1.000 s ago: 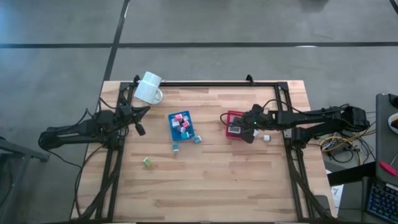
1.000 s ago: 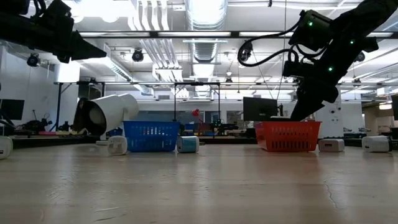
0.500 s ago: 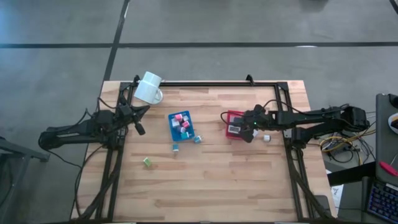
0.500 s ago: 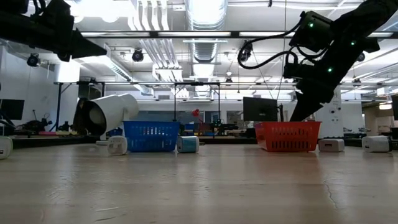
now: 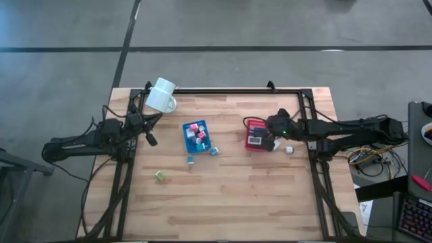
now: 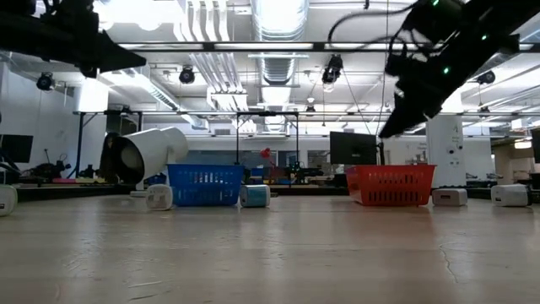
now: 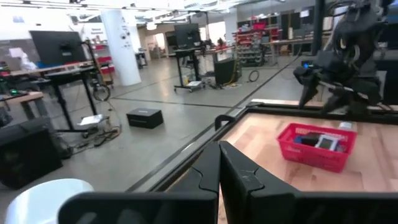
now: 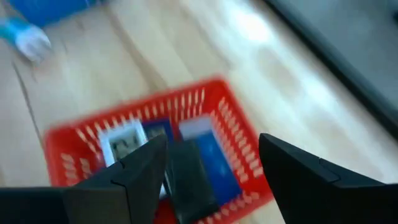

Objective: Pick & Place Office items
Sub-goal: Put the green charger adapter into the blue bin

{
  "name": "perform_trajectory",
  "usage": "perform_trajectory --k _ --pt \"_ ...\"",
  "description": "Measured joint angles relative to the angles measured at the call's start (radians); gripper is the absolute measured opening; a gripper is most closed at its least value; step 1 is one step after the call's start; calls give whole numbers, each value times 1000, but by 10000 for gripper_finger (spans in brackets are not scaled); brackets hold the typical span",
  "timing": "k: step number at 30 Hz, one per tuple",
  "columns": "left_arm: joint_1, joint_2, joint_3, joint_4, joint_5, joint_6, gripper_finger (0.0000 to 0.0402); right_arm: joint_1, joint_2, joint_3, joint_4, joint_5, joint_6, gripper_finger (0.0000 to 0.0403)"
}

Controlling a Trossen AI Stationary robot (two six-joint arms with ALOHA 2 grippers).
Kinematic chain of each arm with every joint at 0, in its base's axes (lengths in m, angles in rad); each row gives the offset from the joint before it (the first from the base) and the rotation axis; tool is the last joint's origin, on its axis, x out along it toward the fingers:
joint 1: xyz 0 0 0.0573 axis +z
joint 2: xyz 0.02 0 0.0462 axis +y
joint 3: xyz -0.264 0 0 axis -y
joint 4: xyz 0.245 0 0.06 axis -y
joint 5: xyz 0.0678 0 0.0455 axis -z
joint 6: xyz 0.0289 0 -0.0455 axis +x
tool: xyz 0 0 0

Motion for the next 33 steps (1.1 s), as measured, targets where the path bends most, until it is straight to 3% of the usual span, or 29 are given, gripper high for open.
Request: perform_trajectory --k 6,11,16,19,23,26,33 --pt "1 1 0 -7 57 -16 7 136 -216 -81 185 31 -86 218" --pt "1 1 0 -7 63 -1 7 272 -442 -204 335 124 -182 197" --pt "0 1 0 10 63 28 7 324 -686 -332 429 127 -298 151" --pt "0 3 0 27 63 31 7 322 -828 -399 467 89 -324 115" --pt "0 14 0 33 63 30 7 323 -993 -461 474 -89 -342 73" --pt "0 28 0 35 62 22 7 322 -1019 -459 445 -114 -303 49" --pt "1 61 0 49 85 26 4 320 -993 -404 253 -61 -224 21"
